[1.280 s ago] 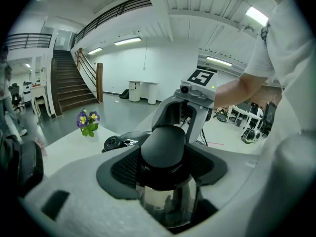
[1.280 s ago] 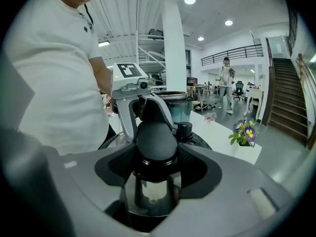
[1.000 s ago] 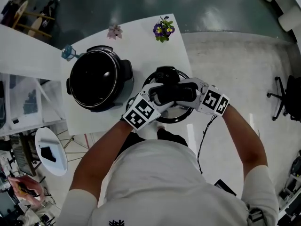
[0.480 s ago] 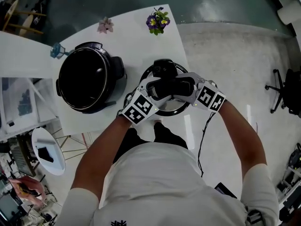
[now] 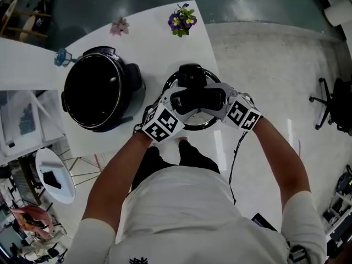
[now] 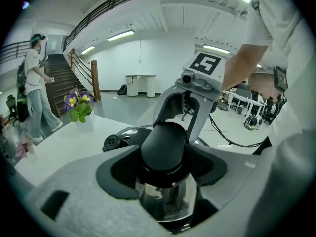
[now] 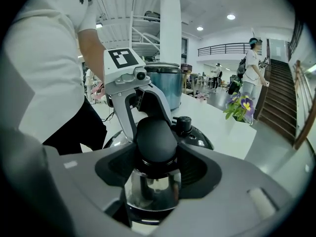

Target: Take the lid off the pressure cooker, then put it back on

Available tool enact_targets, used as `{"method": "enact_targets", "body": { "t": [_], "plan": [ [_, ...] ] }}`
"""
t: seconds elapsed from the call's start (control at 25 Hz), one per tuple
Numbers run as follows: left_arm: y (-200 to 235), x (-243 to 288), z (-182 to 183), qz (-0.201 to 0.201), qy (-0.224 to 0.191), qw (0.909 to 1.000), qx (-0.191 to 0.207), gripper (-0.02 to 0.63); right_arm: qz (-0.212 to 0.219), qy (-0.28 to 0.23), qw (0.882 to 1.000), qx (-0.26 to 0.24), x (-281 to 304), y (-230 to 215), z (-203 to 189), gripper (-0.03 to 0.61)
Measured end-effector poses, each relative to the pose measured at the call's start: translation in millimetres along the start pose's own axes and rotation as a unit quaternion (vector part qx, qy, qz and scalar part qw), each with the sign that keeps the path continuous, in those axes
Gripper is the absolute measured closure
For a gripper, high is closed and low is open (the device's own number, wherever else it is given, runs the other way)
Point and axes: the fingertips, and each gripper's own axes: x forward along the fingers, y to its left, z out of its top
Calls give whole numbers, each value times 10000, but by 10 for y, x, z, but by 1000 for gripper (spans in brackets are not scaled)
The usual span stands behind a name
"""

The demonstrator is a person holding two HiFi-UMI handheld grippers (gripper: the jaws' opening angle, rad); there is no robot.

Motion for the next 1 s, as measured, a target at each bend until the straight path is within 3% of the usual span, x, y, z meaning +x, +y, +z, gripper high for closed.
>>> {"method": "enact_targets", "body": {
  "t": [0.44,1.0],
  "plan": [
    [3,-16,-1,44,9,9999,164,319,-84,-289,9995,94,4,-1,13,307],
    [-1,-33,-57,56,15,10000,34,316,-53,-163,9998,72,-8,7,-64,307]
  ]
}}
